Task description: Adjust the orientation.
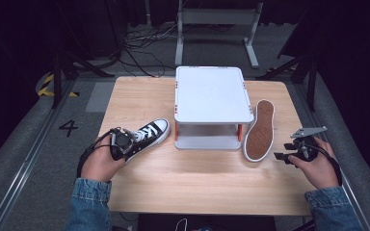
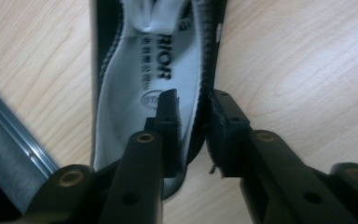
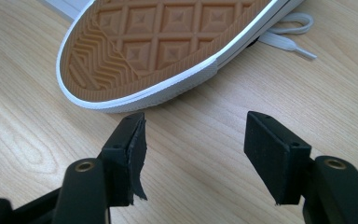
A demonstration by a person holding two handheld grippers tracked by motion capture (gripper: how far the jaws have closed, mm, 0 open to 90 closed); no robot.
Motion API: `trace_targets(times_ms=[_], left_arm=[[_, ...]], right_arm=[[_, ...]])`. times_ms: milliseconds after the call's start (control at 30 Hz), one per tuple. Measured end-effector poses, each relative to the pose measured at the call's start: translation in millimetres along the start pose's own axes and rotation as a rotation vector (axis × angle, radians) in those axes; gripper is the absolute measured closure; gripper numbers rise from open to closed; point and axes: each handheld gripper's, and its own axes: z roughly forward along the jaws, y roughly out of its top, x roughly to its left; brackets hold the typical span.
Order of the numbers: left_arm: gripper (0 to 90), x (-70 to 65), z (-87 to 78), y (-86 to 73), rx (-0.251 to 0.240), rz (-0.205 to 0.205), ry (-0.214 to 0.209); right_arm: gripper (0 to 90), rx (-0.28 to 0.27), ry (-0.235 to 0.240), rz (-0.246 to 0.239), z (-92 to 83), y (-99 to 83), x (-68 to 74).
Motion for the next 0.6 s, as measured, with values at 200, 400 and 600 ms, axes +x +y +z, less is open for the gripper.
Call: trace_targets(times_ms=[200, 400, 600], left_arm=[[87.4, -20.5, -23.1, 13.9, -0.123, -0.016, -0.155], [82.8, -62.3, -26.6, 51.4, -0.103, 0.014, -0.150], [73.8, -72.5, -18.5, 65.0, -0.124, -0.024, -0.215]], right_arm=[[40.2, 0.001, -0.004, 0.006, -0.9, -2.0, -1.7], [40.2, -0.004, -0.004, 0.006, -3.2, -3.3, -0.9], [40.2, -0.002, -0.008, 0.011, -4.0, -6.5, -1.6]])
